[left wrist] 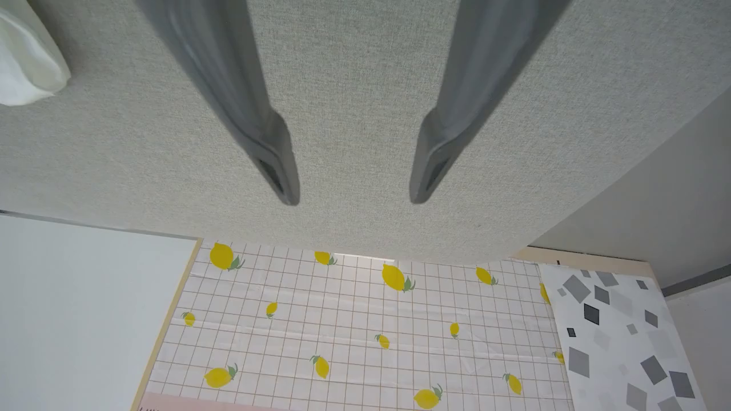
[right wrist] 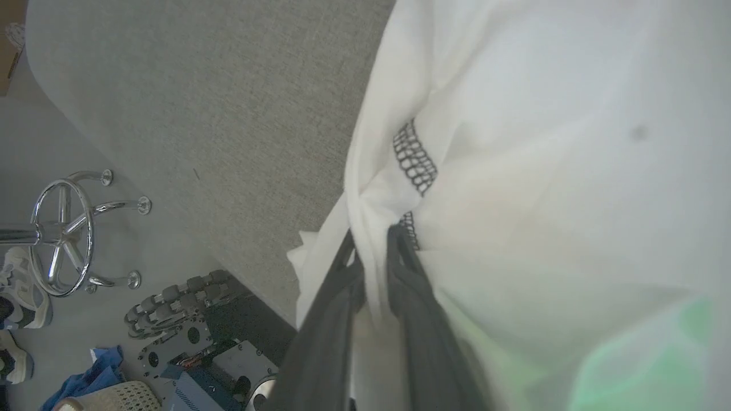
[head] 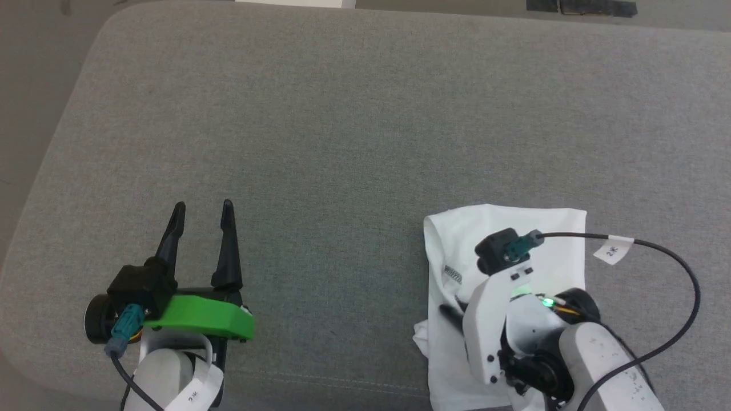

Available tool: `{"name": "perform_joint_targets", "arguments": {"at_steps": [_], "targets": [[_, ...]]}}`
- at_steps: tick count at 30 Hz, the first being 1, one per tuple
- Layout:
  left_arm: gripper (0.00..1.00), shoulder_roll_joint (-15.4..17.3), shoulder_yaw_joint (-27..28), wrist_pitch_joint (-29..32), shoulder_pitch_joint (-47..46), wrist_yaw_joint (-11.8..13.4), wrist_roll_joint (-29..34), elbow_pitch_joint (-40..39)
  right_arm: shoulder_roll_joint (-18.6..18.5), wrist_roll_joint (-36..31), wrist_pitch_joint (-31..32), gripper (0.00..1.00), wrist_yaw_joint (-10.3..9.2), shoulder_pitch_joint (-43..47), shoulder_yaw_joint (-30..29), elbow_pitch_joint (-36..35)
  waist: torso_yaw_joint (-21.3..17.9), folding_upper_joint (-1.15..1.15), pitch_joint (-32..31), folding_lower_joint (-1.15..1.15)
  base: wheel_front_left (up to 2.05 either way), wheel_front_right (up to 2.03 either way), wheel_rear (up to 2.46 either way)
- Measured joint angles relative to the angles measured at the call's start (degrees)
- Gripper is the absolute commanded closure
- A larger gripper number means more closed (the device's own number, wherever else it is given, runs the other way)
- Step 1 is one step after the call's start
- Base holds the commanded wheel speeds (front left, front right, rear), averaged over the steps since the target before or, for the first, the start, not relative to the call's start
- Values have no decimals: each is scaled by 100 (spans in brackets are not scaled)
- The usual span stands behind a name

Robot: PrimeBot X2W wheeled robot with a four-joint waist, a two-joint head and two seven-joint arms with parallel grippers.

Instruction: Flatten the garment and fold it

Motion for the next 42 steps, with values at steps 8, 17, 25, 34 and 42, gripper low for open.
{"name": "perform_joint_targets", "arguments": {"at_steps": [8, 17, 25, 34, 42], "targets": [[0, -2, 30, 0, 46, 3, 0, 43, 4, 712, -491, 0, 1, 27, 313, -692, -105, 0, -211, 0, 0, 0, 0], [0, -5, 48, 0, 207, 1, 0, 38, 12, 1213, -2108, 0, 1, 586, -834, -1858, -388, 0, -477, 0, 0, 0, 0], [0, -7, 44, 0, 245, 0, 0, 15, -3, 2922, -2570, 0, 0, 992, -2272, -867, -645, 0, -613, 0, 0, 0, 0], [0, -8, 35, 0, 255, 0, 0, -11, 2, 3688, -1717, 0, 0, 548, -2862, 744, -696, 0, -578, 0, 0, 0, 0], [0, -8, 42, 0, 249, 0, 0, -44, 3, 3160, -383, 0, 0, -89, -3277, 1775, -564, 0, -453, 0, 0, 0, 0]]}}
